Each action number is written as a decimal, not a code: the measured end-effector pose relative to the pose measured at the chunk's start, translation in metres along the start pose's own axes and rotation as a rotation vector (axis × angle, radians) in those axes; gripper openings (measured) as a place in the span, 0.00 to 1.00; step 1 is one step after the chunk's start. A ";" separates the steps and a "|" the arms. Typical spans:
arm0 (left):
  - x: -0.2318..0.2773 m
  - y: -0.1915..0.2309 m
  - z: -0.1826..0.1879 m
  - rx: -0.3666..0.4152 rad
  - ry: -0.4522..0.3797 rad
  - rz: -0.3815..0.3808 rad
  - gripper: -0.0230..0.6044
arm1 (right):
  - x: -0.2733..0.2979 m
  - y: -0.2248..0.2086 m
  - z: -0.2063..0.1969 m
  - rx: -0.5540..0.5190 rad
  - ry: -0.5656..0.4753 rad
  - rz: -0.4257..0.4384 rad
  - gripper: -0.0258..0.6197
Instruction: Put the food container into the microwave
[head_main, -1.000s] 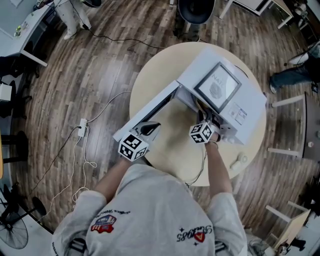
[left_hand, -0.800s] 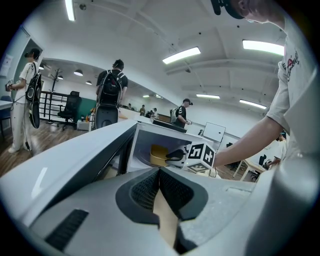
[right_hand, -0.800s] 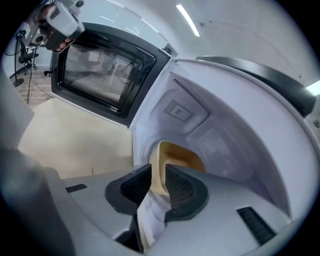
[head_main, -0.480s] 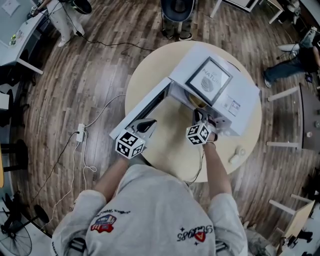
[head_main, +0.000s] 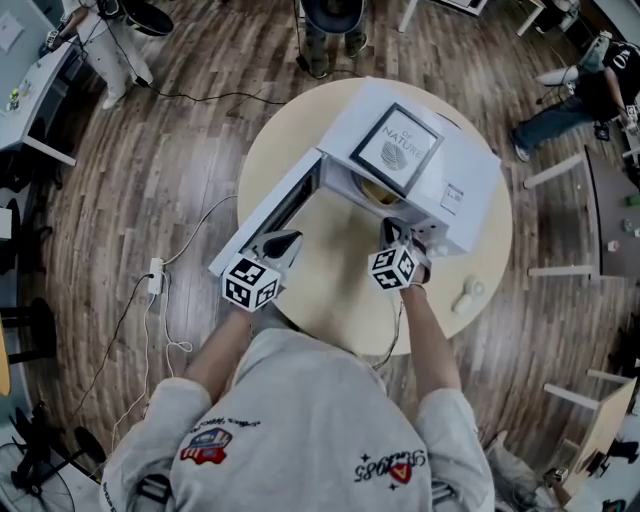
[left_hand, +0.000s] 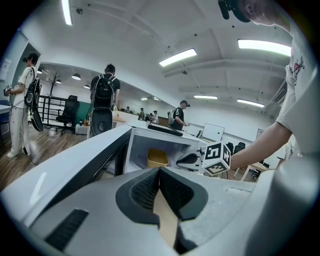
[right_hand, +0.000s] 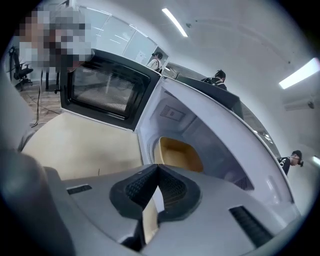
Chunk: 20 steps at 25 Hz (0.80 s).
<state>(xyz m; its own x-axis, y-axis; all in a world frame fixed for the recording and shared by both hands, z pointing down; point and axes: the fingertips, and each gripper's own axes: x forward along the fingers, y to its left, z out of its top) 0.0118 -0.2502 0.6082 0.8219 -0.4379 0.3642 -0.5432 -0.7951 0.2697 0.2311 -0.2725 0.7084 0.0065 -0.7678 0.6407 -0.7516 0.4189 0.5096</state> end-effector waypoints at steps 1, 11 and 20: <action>0.001 -0.002 0.001 0.004 -0.001 -0.003 0.04 | -0.004 -0.002 -0.003 0.026 0.002 -0.006 0.05; 0.001 -0.013 0.016 0.041 -0.039 -0.003 0.04 | -0.058 -0.020 0.002 0.271 -0.089 -0.031 0.05; 0.006 -0.035 0.031 0.075 -0.088 -0.014 0.04 | -0.111 -0.031 0.003 0.374 -0.181 -0.065 0.05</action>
<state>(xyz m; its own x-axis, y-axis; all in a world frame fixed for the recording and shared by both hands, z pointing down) 0.0411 -0.2379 0.5733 0.8432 -0.4586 0.2806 -0.5195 -0.8293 0.2059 0.2513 -0.2019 0.6198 -0.0293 -0.8734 0.4862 -0.9414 0.1875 0.2803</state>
